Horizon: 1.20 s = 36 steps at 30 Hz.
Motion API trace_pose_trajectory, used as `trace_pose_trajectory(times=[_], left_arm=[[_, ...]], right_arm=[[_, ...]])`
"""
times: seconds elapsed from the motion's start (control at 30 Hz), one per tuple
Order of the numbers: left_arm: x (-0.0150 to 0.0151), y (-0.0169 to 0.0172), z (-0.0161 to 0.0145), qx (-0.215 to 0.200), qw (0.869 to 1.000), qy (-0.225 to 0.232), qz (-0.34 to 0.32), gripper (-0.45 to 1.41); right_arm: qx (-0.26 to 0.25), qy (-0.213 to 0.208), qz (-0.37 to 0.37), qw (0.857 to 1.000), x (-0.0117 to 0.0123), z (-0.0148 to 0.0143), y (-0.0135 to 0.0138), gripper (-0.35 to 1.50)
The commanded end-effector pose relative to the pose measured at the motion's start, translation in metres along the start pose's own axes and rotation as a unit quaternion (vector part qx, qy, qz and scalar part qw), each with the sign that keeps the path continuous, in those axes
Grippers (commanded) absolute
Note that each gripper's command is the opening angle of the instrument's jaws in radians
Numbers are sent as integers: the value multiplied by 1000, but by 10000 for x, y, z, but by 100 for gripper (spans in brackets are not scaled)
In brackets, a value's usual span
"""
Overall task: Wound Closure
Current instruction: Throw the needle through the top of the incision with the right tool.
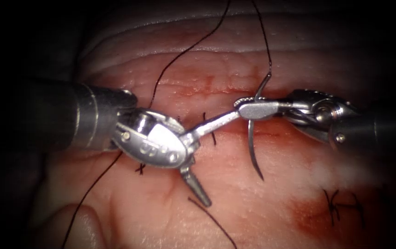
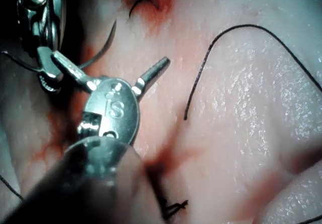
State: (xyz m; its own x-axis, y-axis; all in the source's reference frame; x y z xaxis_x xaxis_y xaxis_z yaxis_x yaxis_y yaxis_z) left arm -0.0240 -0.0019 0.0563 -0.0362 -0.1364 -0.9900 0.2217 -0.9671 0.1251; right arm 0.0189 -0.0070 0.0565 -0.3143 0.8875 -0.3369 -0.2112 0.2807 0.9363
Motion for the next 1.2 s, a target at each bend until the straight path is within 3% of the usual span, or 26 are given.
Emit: trace_pose_trajectory(times=[0.03,0.13,0.23,0.3,0.37,0.4,0.43,0.53,0.7,0.83,0.93,1.03,1.2], left_arm=[[-6,1,6,1,1000,-7,-13,91],[-7,4,7,4,1000,-15,-24,79],[-7,4,5,10,999,-17,-41,79],[-7,3,4,23,998,-20,-55,81],[-9,1,3,50,993,-40,-95,71],[-13,0,3,71,988,-60,-126,63],[-16,0,4,82,984,-72,-139,41],[-26,4,7,100,980,-97,-144,-3],[-50,19,17,120,974,-132,-142,-38],[-75,30,27,139,964,-177,-142,-45],[-93,38,32,162,949,-199,-181,-45],[-109,43,34,185,936,-214,-208,-33],[-130,44,29,212,919,-237,-232,-31]], right_arm=[[-19,0,-19,1000,-3,6,9,-35],[-59,1,-48,997,2,7,17,-35],[-83,1,-97,992,6,6,26,-35],[-98,-2,-129,987,8,5,32,-35],[-108,-2,-166,980,10,4,38,-35],[-115,-3,-194,974,12,2,43,-35],[-117,-3,-214,970,14,1,47,-35],[-121,-4,-261,958,17,-1,55,-35],[-106,-6,-310,945,19,-1,65,-35],[-88,3,-338,937,15,2,65,-35],[-79,19,-365,927,11,3,60,-35],[-71,24,-382,921,7,6,54,-35],[-61,29,-420,905,1,11,46,-35]])
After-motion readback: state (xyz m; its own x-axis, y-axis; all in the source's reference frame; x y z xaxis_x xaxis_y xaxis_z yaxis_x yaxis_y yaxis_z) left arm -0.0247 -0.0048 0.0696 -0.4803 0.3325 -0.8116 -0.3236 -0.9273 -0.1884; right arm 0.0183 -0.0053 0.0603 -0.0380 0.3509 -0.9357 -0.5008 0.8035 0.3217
